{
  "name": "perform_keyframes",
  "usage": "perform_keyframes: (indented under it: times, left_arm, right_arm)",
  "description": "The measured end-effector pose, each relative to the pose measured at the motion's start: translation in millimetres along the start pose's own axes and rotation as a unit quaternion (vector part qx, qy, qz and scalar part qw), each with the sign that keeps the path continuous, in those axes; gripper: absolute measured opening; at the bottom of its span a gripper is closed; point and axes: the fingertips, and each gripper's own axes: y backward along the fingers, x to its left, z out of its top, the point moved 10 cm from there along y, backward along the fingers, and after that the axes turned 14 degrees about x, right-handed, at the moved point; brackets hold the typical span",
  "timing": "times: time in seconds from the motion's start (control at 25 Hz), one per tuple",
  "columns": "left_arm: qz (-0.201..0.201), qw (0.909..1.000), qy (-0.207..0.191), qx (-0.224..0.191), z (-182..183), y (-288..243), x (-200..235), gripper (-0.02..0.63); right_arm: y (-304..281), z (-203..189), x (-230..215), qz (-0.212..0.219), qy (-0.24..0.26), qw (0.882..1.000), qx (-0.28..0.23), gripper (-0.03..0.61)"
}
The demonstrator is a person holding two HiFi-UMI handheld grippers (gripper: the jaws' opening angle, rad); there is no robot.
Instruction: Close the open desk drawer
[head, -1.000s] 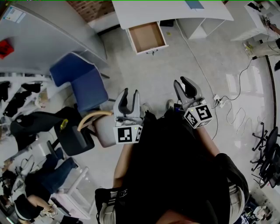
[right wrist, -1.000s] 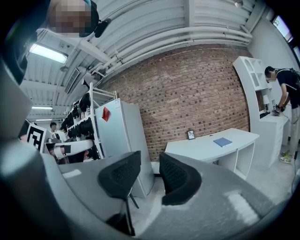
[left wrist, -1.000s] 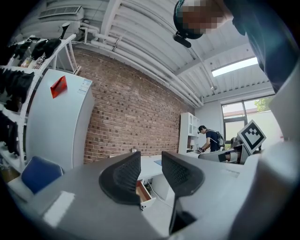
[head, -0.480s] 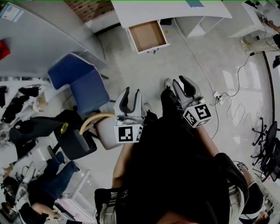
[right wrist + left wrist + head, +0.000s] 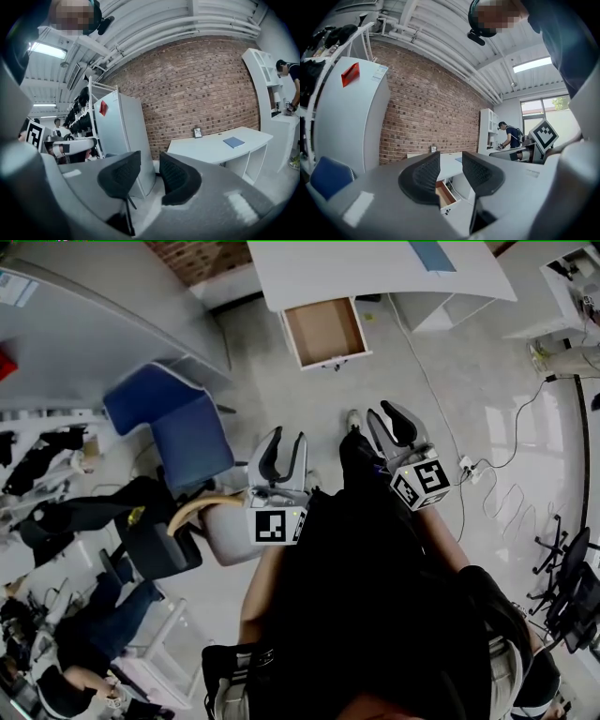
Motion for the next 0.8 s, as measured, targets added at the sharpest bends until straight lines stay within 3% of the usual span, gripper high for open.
perform_keyframes:
  times: [0.6,0.72,0.8]
  left_arm:
    - [0.055,0.9979,-0.012,0.030,46.9,-156.1,-9.0,0.178]
    - [0.068,0.9964,-0.016,0.049,46.2,-176.7,-14.3,0.183]
    - [0.069,0.9940,-0.043,0.073,42.6,-189.8,-14.1,0.183]
  right_arm:
    - [-94.6,65.6,-146.1,0.077,0.066,0.993,0.067,0.131]
    - [-109.3,67.5,-168.0,0.102,0.073,0.989,0.083,0.132]
    - [-121.4,66.1,-179.4,0.119,0.084,0.984,0.098,0.132]
